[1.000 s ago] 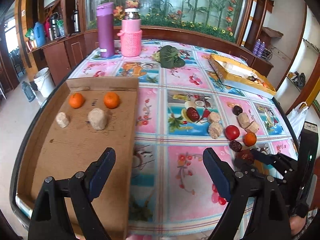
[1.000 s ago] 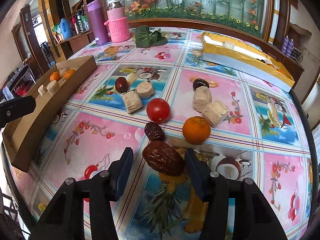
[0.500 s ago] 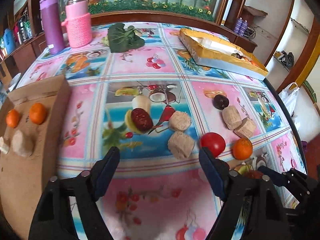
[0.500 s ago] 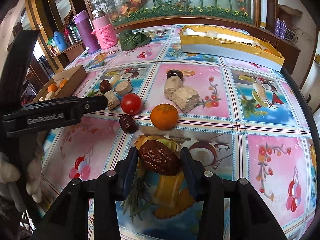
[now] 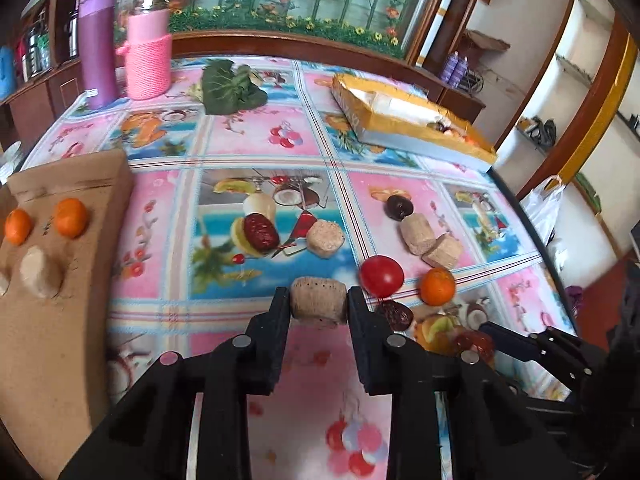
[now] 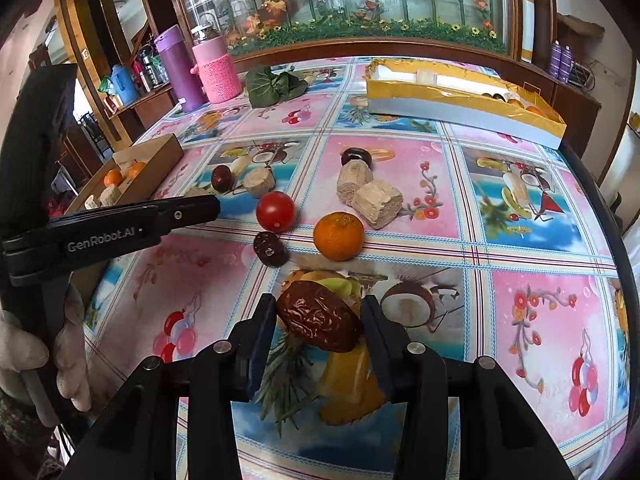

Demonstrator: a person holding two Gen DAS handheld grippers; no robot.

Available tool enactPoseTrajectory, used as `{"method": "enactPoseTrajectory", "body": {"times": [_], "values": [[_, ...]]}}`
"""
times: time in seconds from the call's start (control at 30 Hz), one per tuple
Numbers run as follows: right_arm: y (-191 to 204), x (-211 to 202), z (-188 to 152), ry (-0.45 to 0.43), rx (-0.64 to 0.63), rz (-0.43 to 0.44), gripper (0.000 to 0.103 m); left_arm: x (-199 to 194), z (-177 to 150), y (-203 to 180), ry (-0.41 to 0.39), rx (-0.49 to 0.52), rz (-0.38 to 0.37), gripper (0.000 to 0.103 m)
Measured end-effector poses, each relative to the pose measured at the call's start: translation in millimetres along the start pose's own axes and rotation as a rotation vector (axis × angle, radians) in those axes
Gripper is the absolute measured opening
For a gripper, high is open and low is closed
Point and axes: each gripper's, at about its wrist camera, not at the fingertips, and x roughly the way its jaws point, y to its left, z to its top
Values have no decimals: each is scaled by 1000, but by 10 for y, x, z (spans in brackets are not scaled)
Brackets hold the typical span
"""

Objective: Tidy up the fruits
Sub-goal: 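Grasp a red date with the right gripper while the left grasps a beige cylindrical cake, then place the red date and the beige cake in the cardboard tray and release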

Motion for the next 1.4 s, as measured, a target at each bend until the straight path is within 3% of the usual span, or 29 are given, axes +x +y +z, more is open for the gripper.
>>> {"method": "enactPoseTrajectory", "body": {"times": [0.2, 0.57, 0.87, 1.17, 1.4], "values": [[325, -129, 59, -31, -55, 9, 47, -583, -146, 392, -83, -73, 28, 28], [1413, -79, 250, -56, -240, 77, 48, -1223, -408, 1447, -170, -248, 262, 28], [2150, 58, 357, -66, -347, 140, 48, -1385, -606, 1781, -184, -301, 291, 28], [2422, 183, 469, -57, -373, 167, 48, -1427, -451, 1955, -169, -299, 320, 28], [2722, 604, 646, 11, -390, 184, 48, -1060, -247, 2267, -10, -302, 361, 28]]}}
